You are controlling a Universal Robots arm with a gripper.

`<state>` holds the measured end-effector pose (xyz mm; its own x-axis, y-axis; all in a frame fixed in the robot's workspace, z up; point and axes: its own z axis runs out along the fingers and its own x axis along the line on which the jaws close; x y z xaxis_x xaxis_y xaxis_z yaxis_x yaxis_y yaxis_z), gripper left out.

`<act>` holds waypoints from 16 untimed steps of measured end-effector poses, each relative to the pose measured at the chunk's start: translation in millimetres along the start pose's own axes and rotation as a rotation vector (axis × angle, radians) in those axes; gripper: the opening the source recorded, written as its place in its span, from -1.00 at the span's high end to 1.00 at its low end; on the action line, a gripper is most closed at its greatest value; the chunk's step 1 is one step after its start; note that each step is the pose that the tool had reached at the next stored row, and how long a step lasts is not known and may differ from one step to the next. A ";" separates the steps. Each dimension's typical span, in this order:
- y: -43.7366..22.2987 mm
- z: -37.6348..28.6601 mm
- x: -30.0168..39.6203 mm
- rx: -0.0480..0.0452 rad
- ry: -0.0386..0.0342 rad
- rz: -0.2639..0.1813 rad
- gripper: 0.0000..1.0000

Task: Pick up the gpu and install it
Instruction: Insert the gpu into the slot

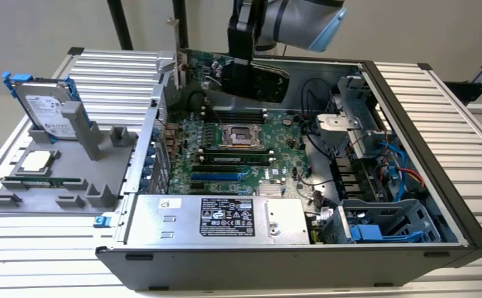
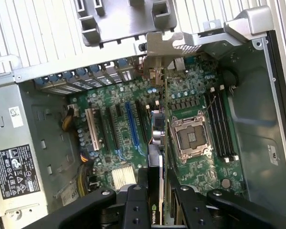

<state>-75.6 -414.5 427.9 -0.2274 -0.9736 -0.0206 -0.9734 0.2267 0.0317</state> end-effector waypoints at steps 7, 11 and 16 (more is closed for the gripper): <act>-0.1 0.0 0.0 -0.0013 0.0020 -0.063 1.00; -0.1 0.0 0.0 -0.0020 0.0031 -0.099 1.00; -0.1 0.0 0.0 -0.0029 0.0045 -0.142 1.00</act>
<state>-75.6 -414.5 427.9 -0.0871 -0.9960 -0.0206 -0.9958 0.0864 0.0317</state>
